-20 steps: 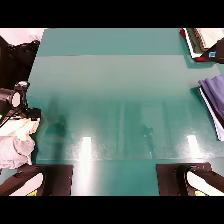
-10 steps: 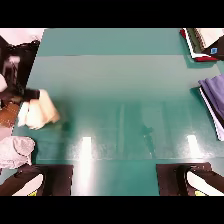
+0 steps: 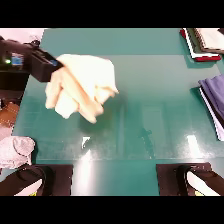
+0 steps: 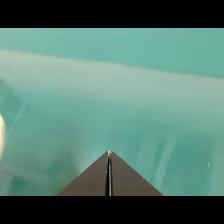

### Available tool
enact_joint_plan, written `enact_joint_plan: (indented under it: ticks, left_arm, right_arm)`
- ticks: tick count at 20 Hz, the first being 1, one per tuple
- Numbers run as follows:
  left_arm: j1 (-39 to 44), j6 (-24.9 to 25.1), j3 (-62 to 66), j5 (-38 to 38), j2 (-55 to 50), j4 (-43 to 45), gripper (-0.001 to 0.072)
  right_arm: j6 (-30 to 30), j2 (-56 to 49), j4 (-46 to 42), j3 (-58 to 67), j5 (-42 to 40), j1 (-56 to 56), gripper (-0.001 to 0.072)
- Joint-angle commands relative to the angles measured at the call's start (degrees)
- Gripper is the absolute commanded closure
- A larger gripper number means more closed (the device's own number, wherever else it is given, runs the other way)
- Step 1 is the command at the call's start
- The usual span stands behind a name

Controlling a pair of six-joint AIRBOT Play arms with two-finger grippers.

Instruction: Fold the shirts.

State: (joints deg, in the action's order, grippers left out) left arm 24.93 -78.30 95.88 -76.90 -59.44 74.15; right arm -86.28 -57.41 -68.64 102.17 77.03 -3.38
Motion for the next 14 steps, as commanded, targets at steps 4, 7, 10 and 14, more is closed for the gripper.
enact_joint_plan:
  ticks: [4,7,10,14]
  left_arm:
    - [5.55,2.23,1.79,1.07,-14.36,-2.34,0.0682]
    - [5.38,2.21,1.79,-0.35,-22.58,-0.74,0.0432]
    - [3.69,0.68,1.70,-6.40,-25.44,2.93,0.0174]
    - [-2.71,-1.01,-2.27,-9.75,-24.98,2.95,0.0174]
  right_arm:
    - [-0.04,0.96,0.07,0.02,-0.13,0.00,0.0693]
    - [-0.04,0.96,0.00,0.02,1.44,0.00,0.0693]
    - [-0.04,0.96,0.00,0.02,1.66,0.00,0.0693]
    - [-0.04,0.96,-0.04,0.02,1.66,0.00,0.0693]
